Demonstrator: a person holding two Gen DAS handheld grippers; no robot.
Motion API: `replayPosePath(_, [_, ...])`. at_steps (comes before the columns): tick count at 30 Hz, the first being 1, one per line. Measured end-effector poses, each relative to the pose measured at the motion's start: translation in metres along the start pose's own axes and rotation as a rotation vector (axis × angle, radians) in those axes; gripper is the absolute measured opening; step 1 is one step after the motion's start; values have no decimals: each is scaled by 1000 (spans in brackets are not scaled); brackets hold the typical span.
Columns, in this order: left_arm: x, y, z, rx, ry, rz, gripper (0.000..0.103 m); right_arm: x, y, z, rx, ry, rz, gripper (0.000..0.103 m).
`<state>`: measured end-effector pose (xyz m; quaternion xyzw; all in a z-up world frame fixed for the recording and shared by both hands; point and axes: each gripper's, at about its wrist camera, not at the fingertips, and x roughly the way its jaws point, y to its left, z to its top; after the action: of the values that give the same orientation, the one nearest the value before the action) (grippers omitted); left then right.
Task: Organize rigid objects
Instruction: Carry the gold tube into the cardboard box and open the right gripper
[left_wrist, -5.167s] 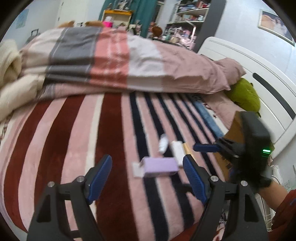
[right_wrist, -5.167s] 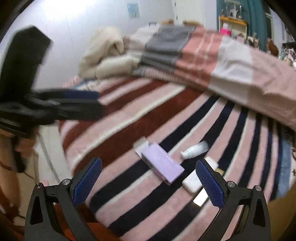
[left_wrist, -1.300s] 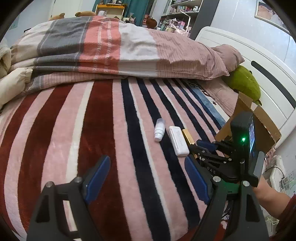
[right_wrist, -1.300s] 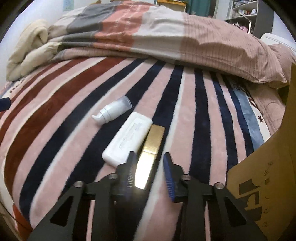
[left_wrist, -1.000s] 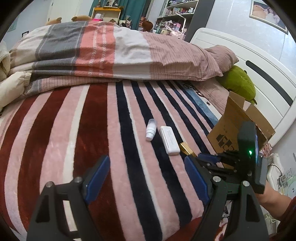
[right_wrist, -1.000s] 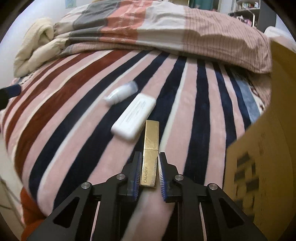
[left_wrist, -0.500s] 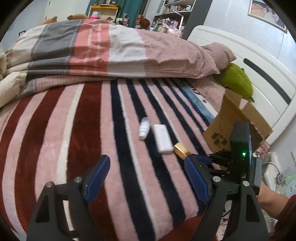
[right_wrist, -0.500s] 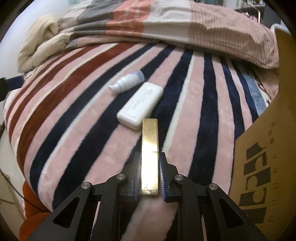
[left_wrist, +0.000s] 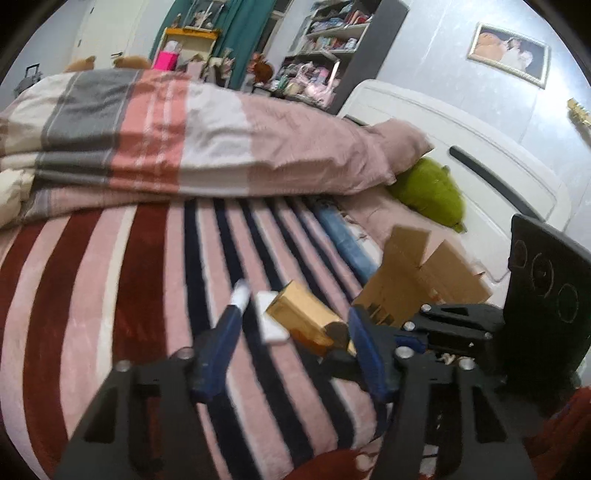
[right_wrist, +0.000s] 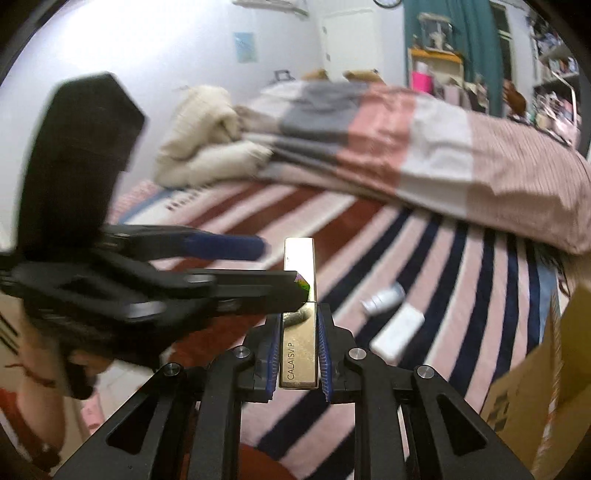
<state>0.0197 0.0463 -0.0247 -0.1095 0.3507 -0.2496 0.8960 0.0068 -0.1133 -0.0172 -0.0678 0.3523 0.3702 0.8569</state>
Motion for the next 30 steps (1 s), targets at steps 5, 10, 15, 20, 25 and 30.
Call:
replayPosePath(5, [4, -26, 23, 53, -17, -20, 43, -26, -1, 12, -30, -56, 12, 13])
replayPosePath(10, [27, -67, 42, 125, -7, -21, 43, -53, -31, 10, -5, -90, -8, 13])
replayPosePath(15, [69, -113, 61, 189, 34, -65, 43, -83, -75, 1, 37, -116, -57, 13])
replayPosePath(20, [127, -158, 67, 245, 130, -117, 43, -106, -132, -20, 115, -82, -120, 13])
replayPosePath(25, [177, -194, 61, 293, 226, -142, 43, -116, -177, -47, 192, -10, -167, 13])
replayPosePath(30, [201, -203, 56, 304, 282, -138, 43, -115, -200, -62, 221, 51, -187, 13])
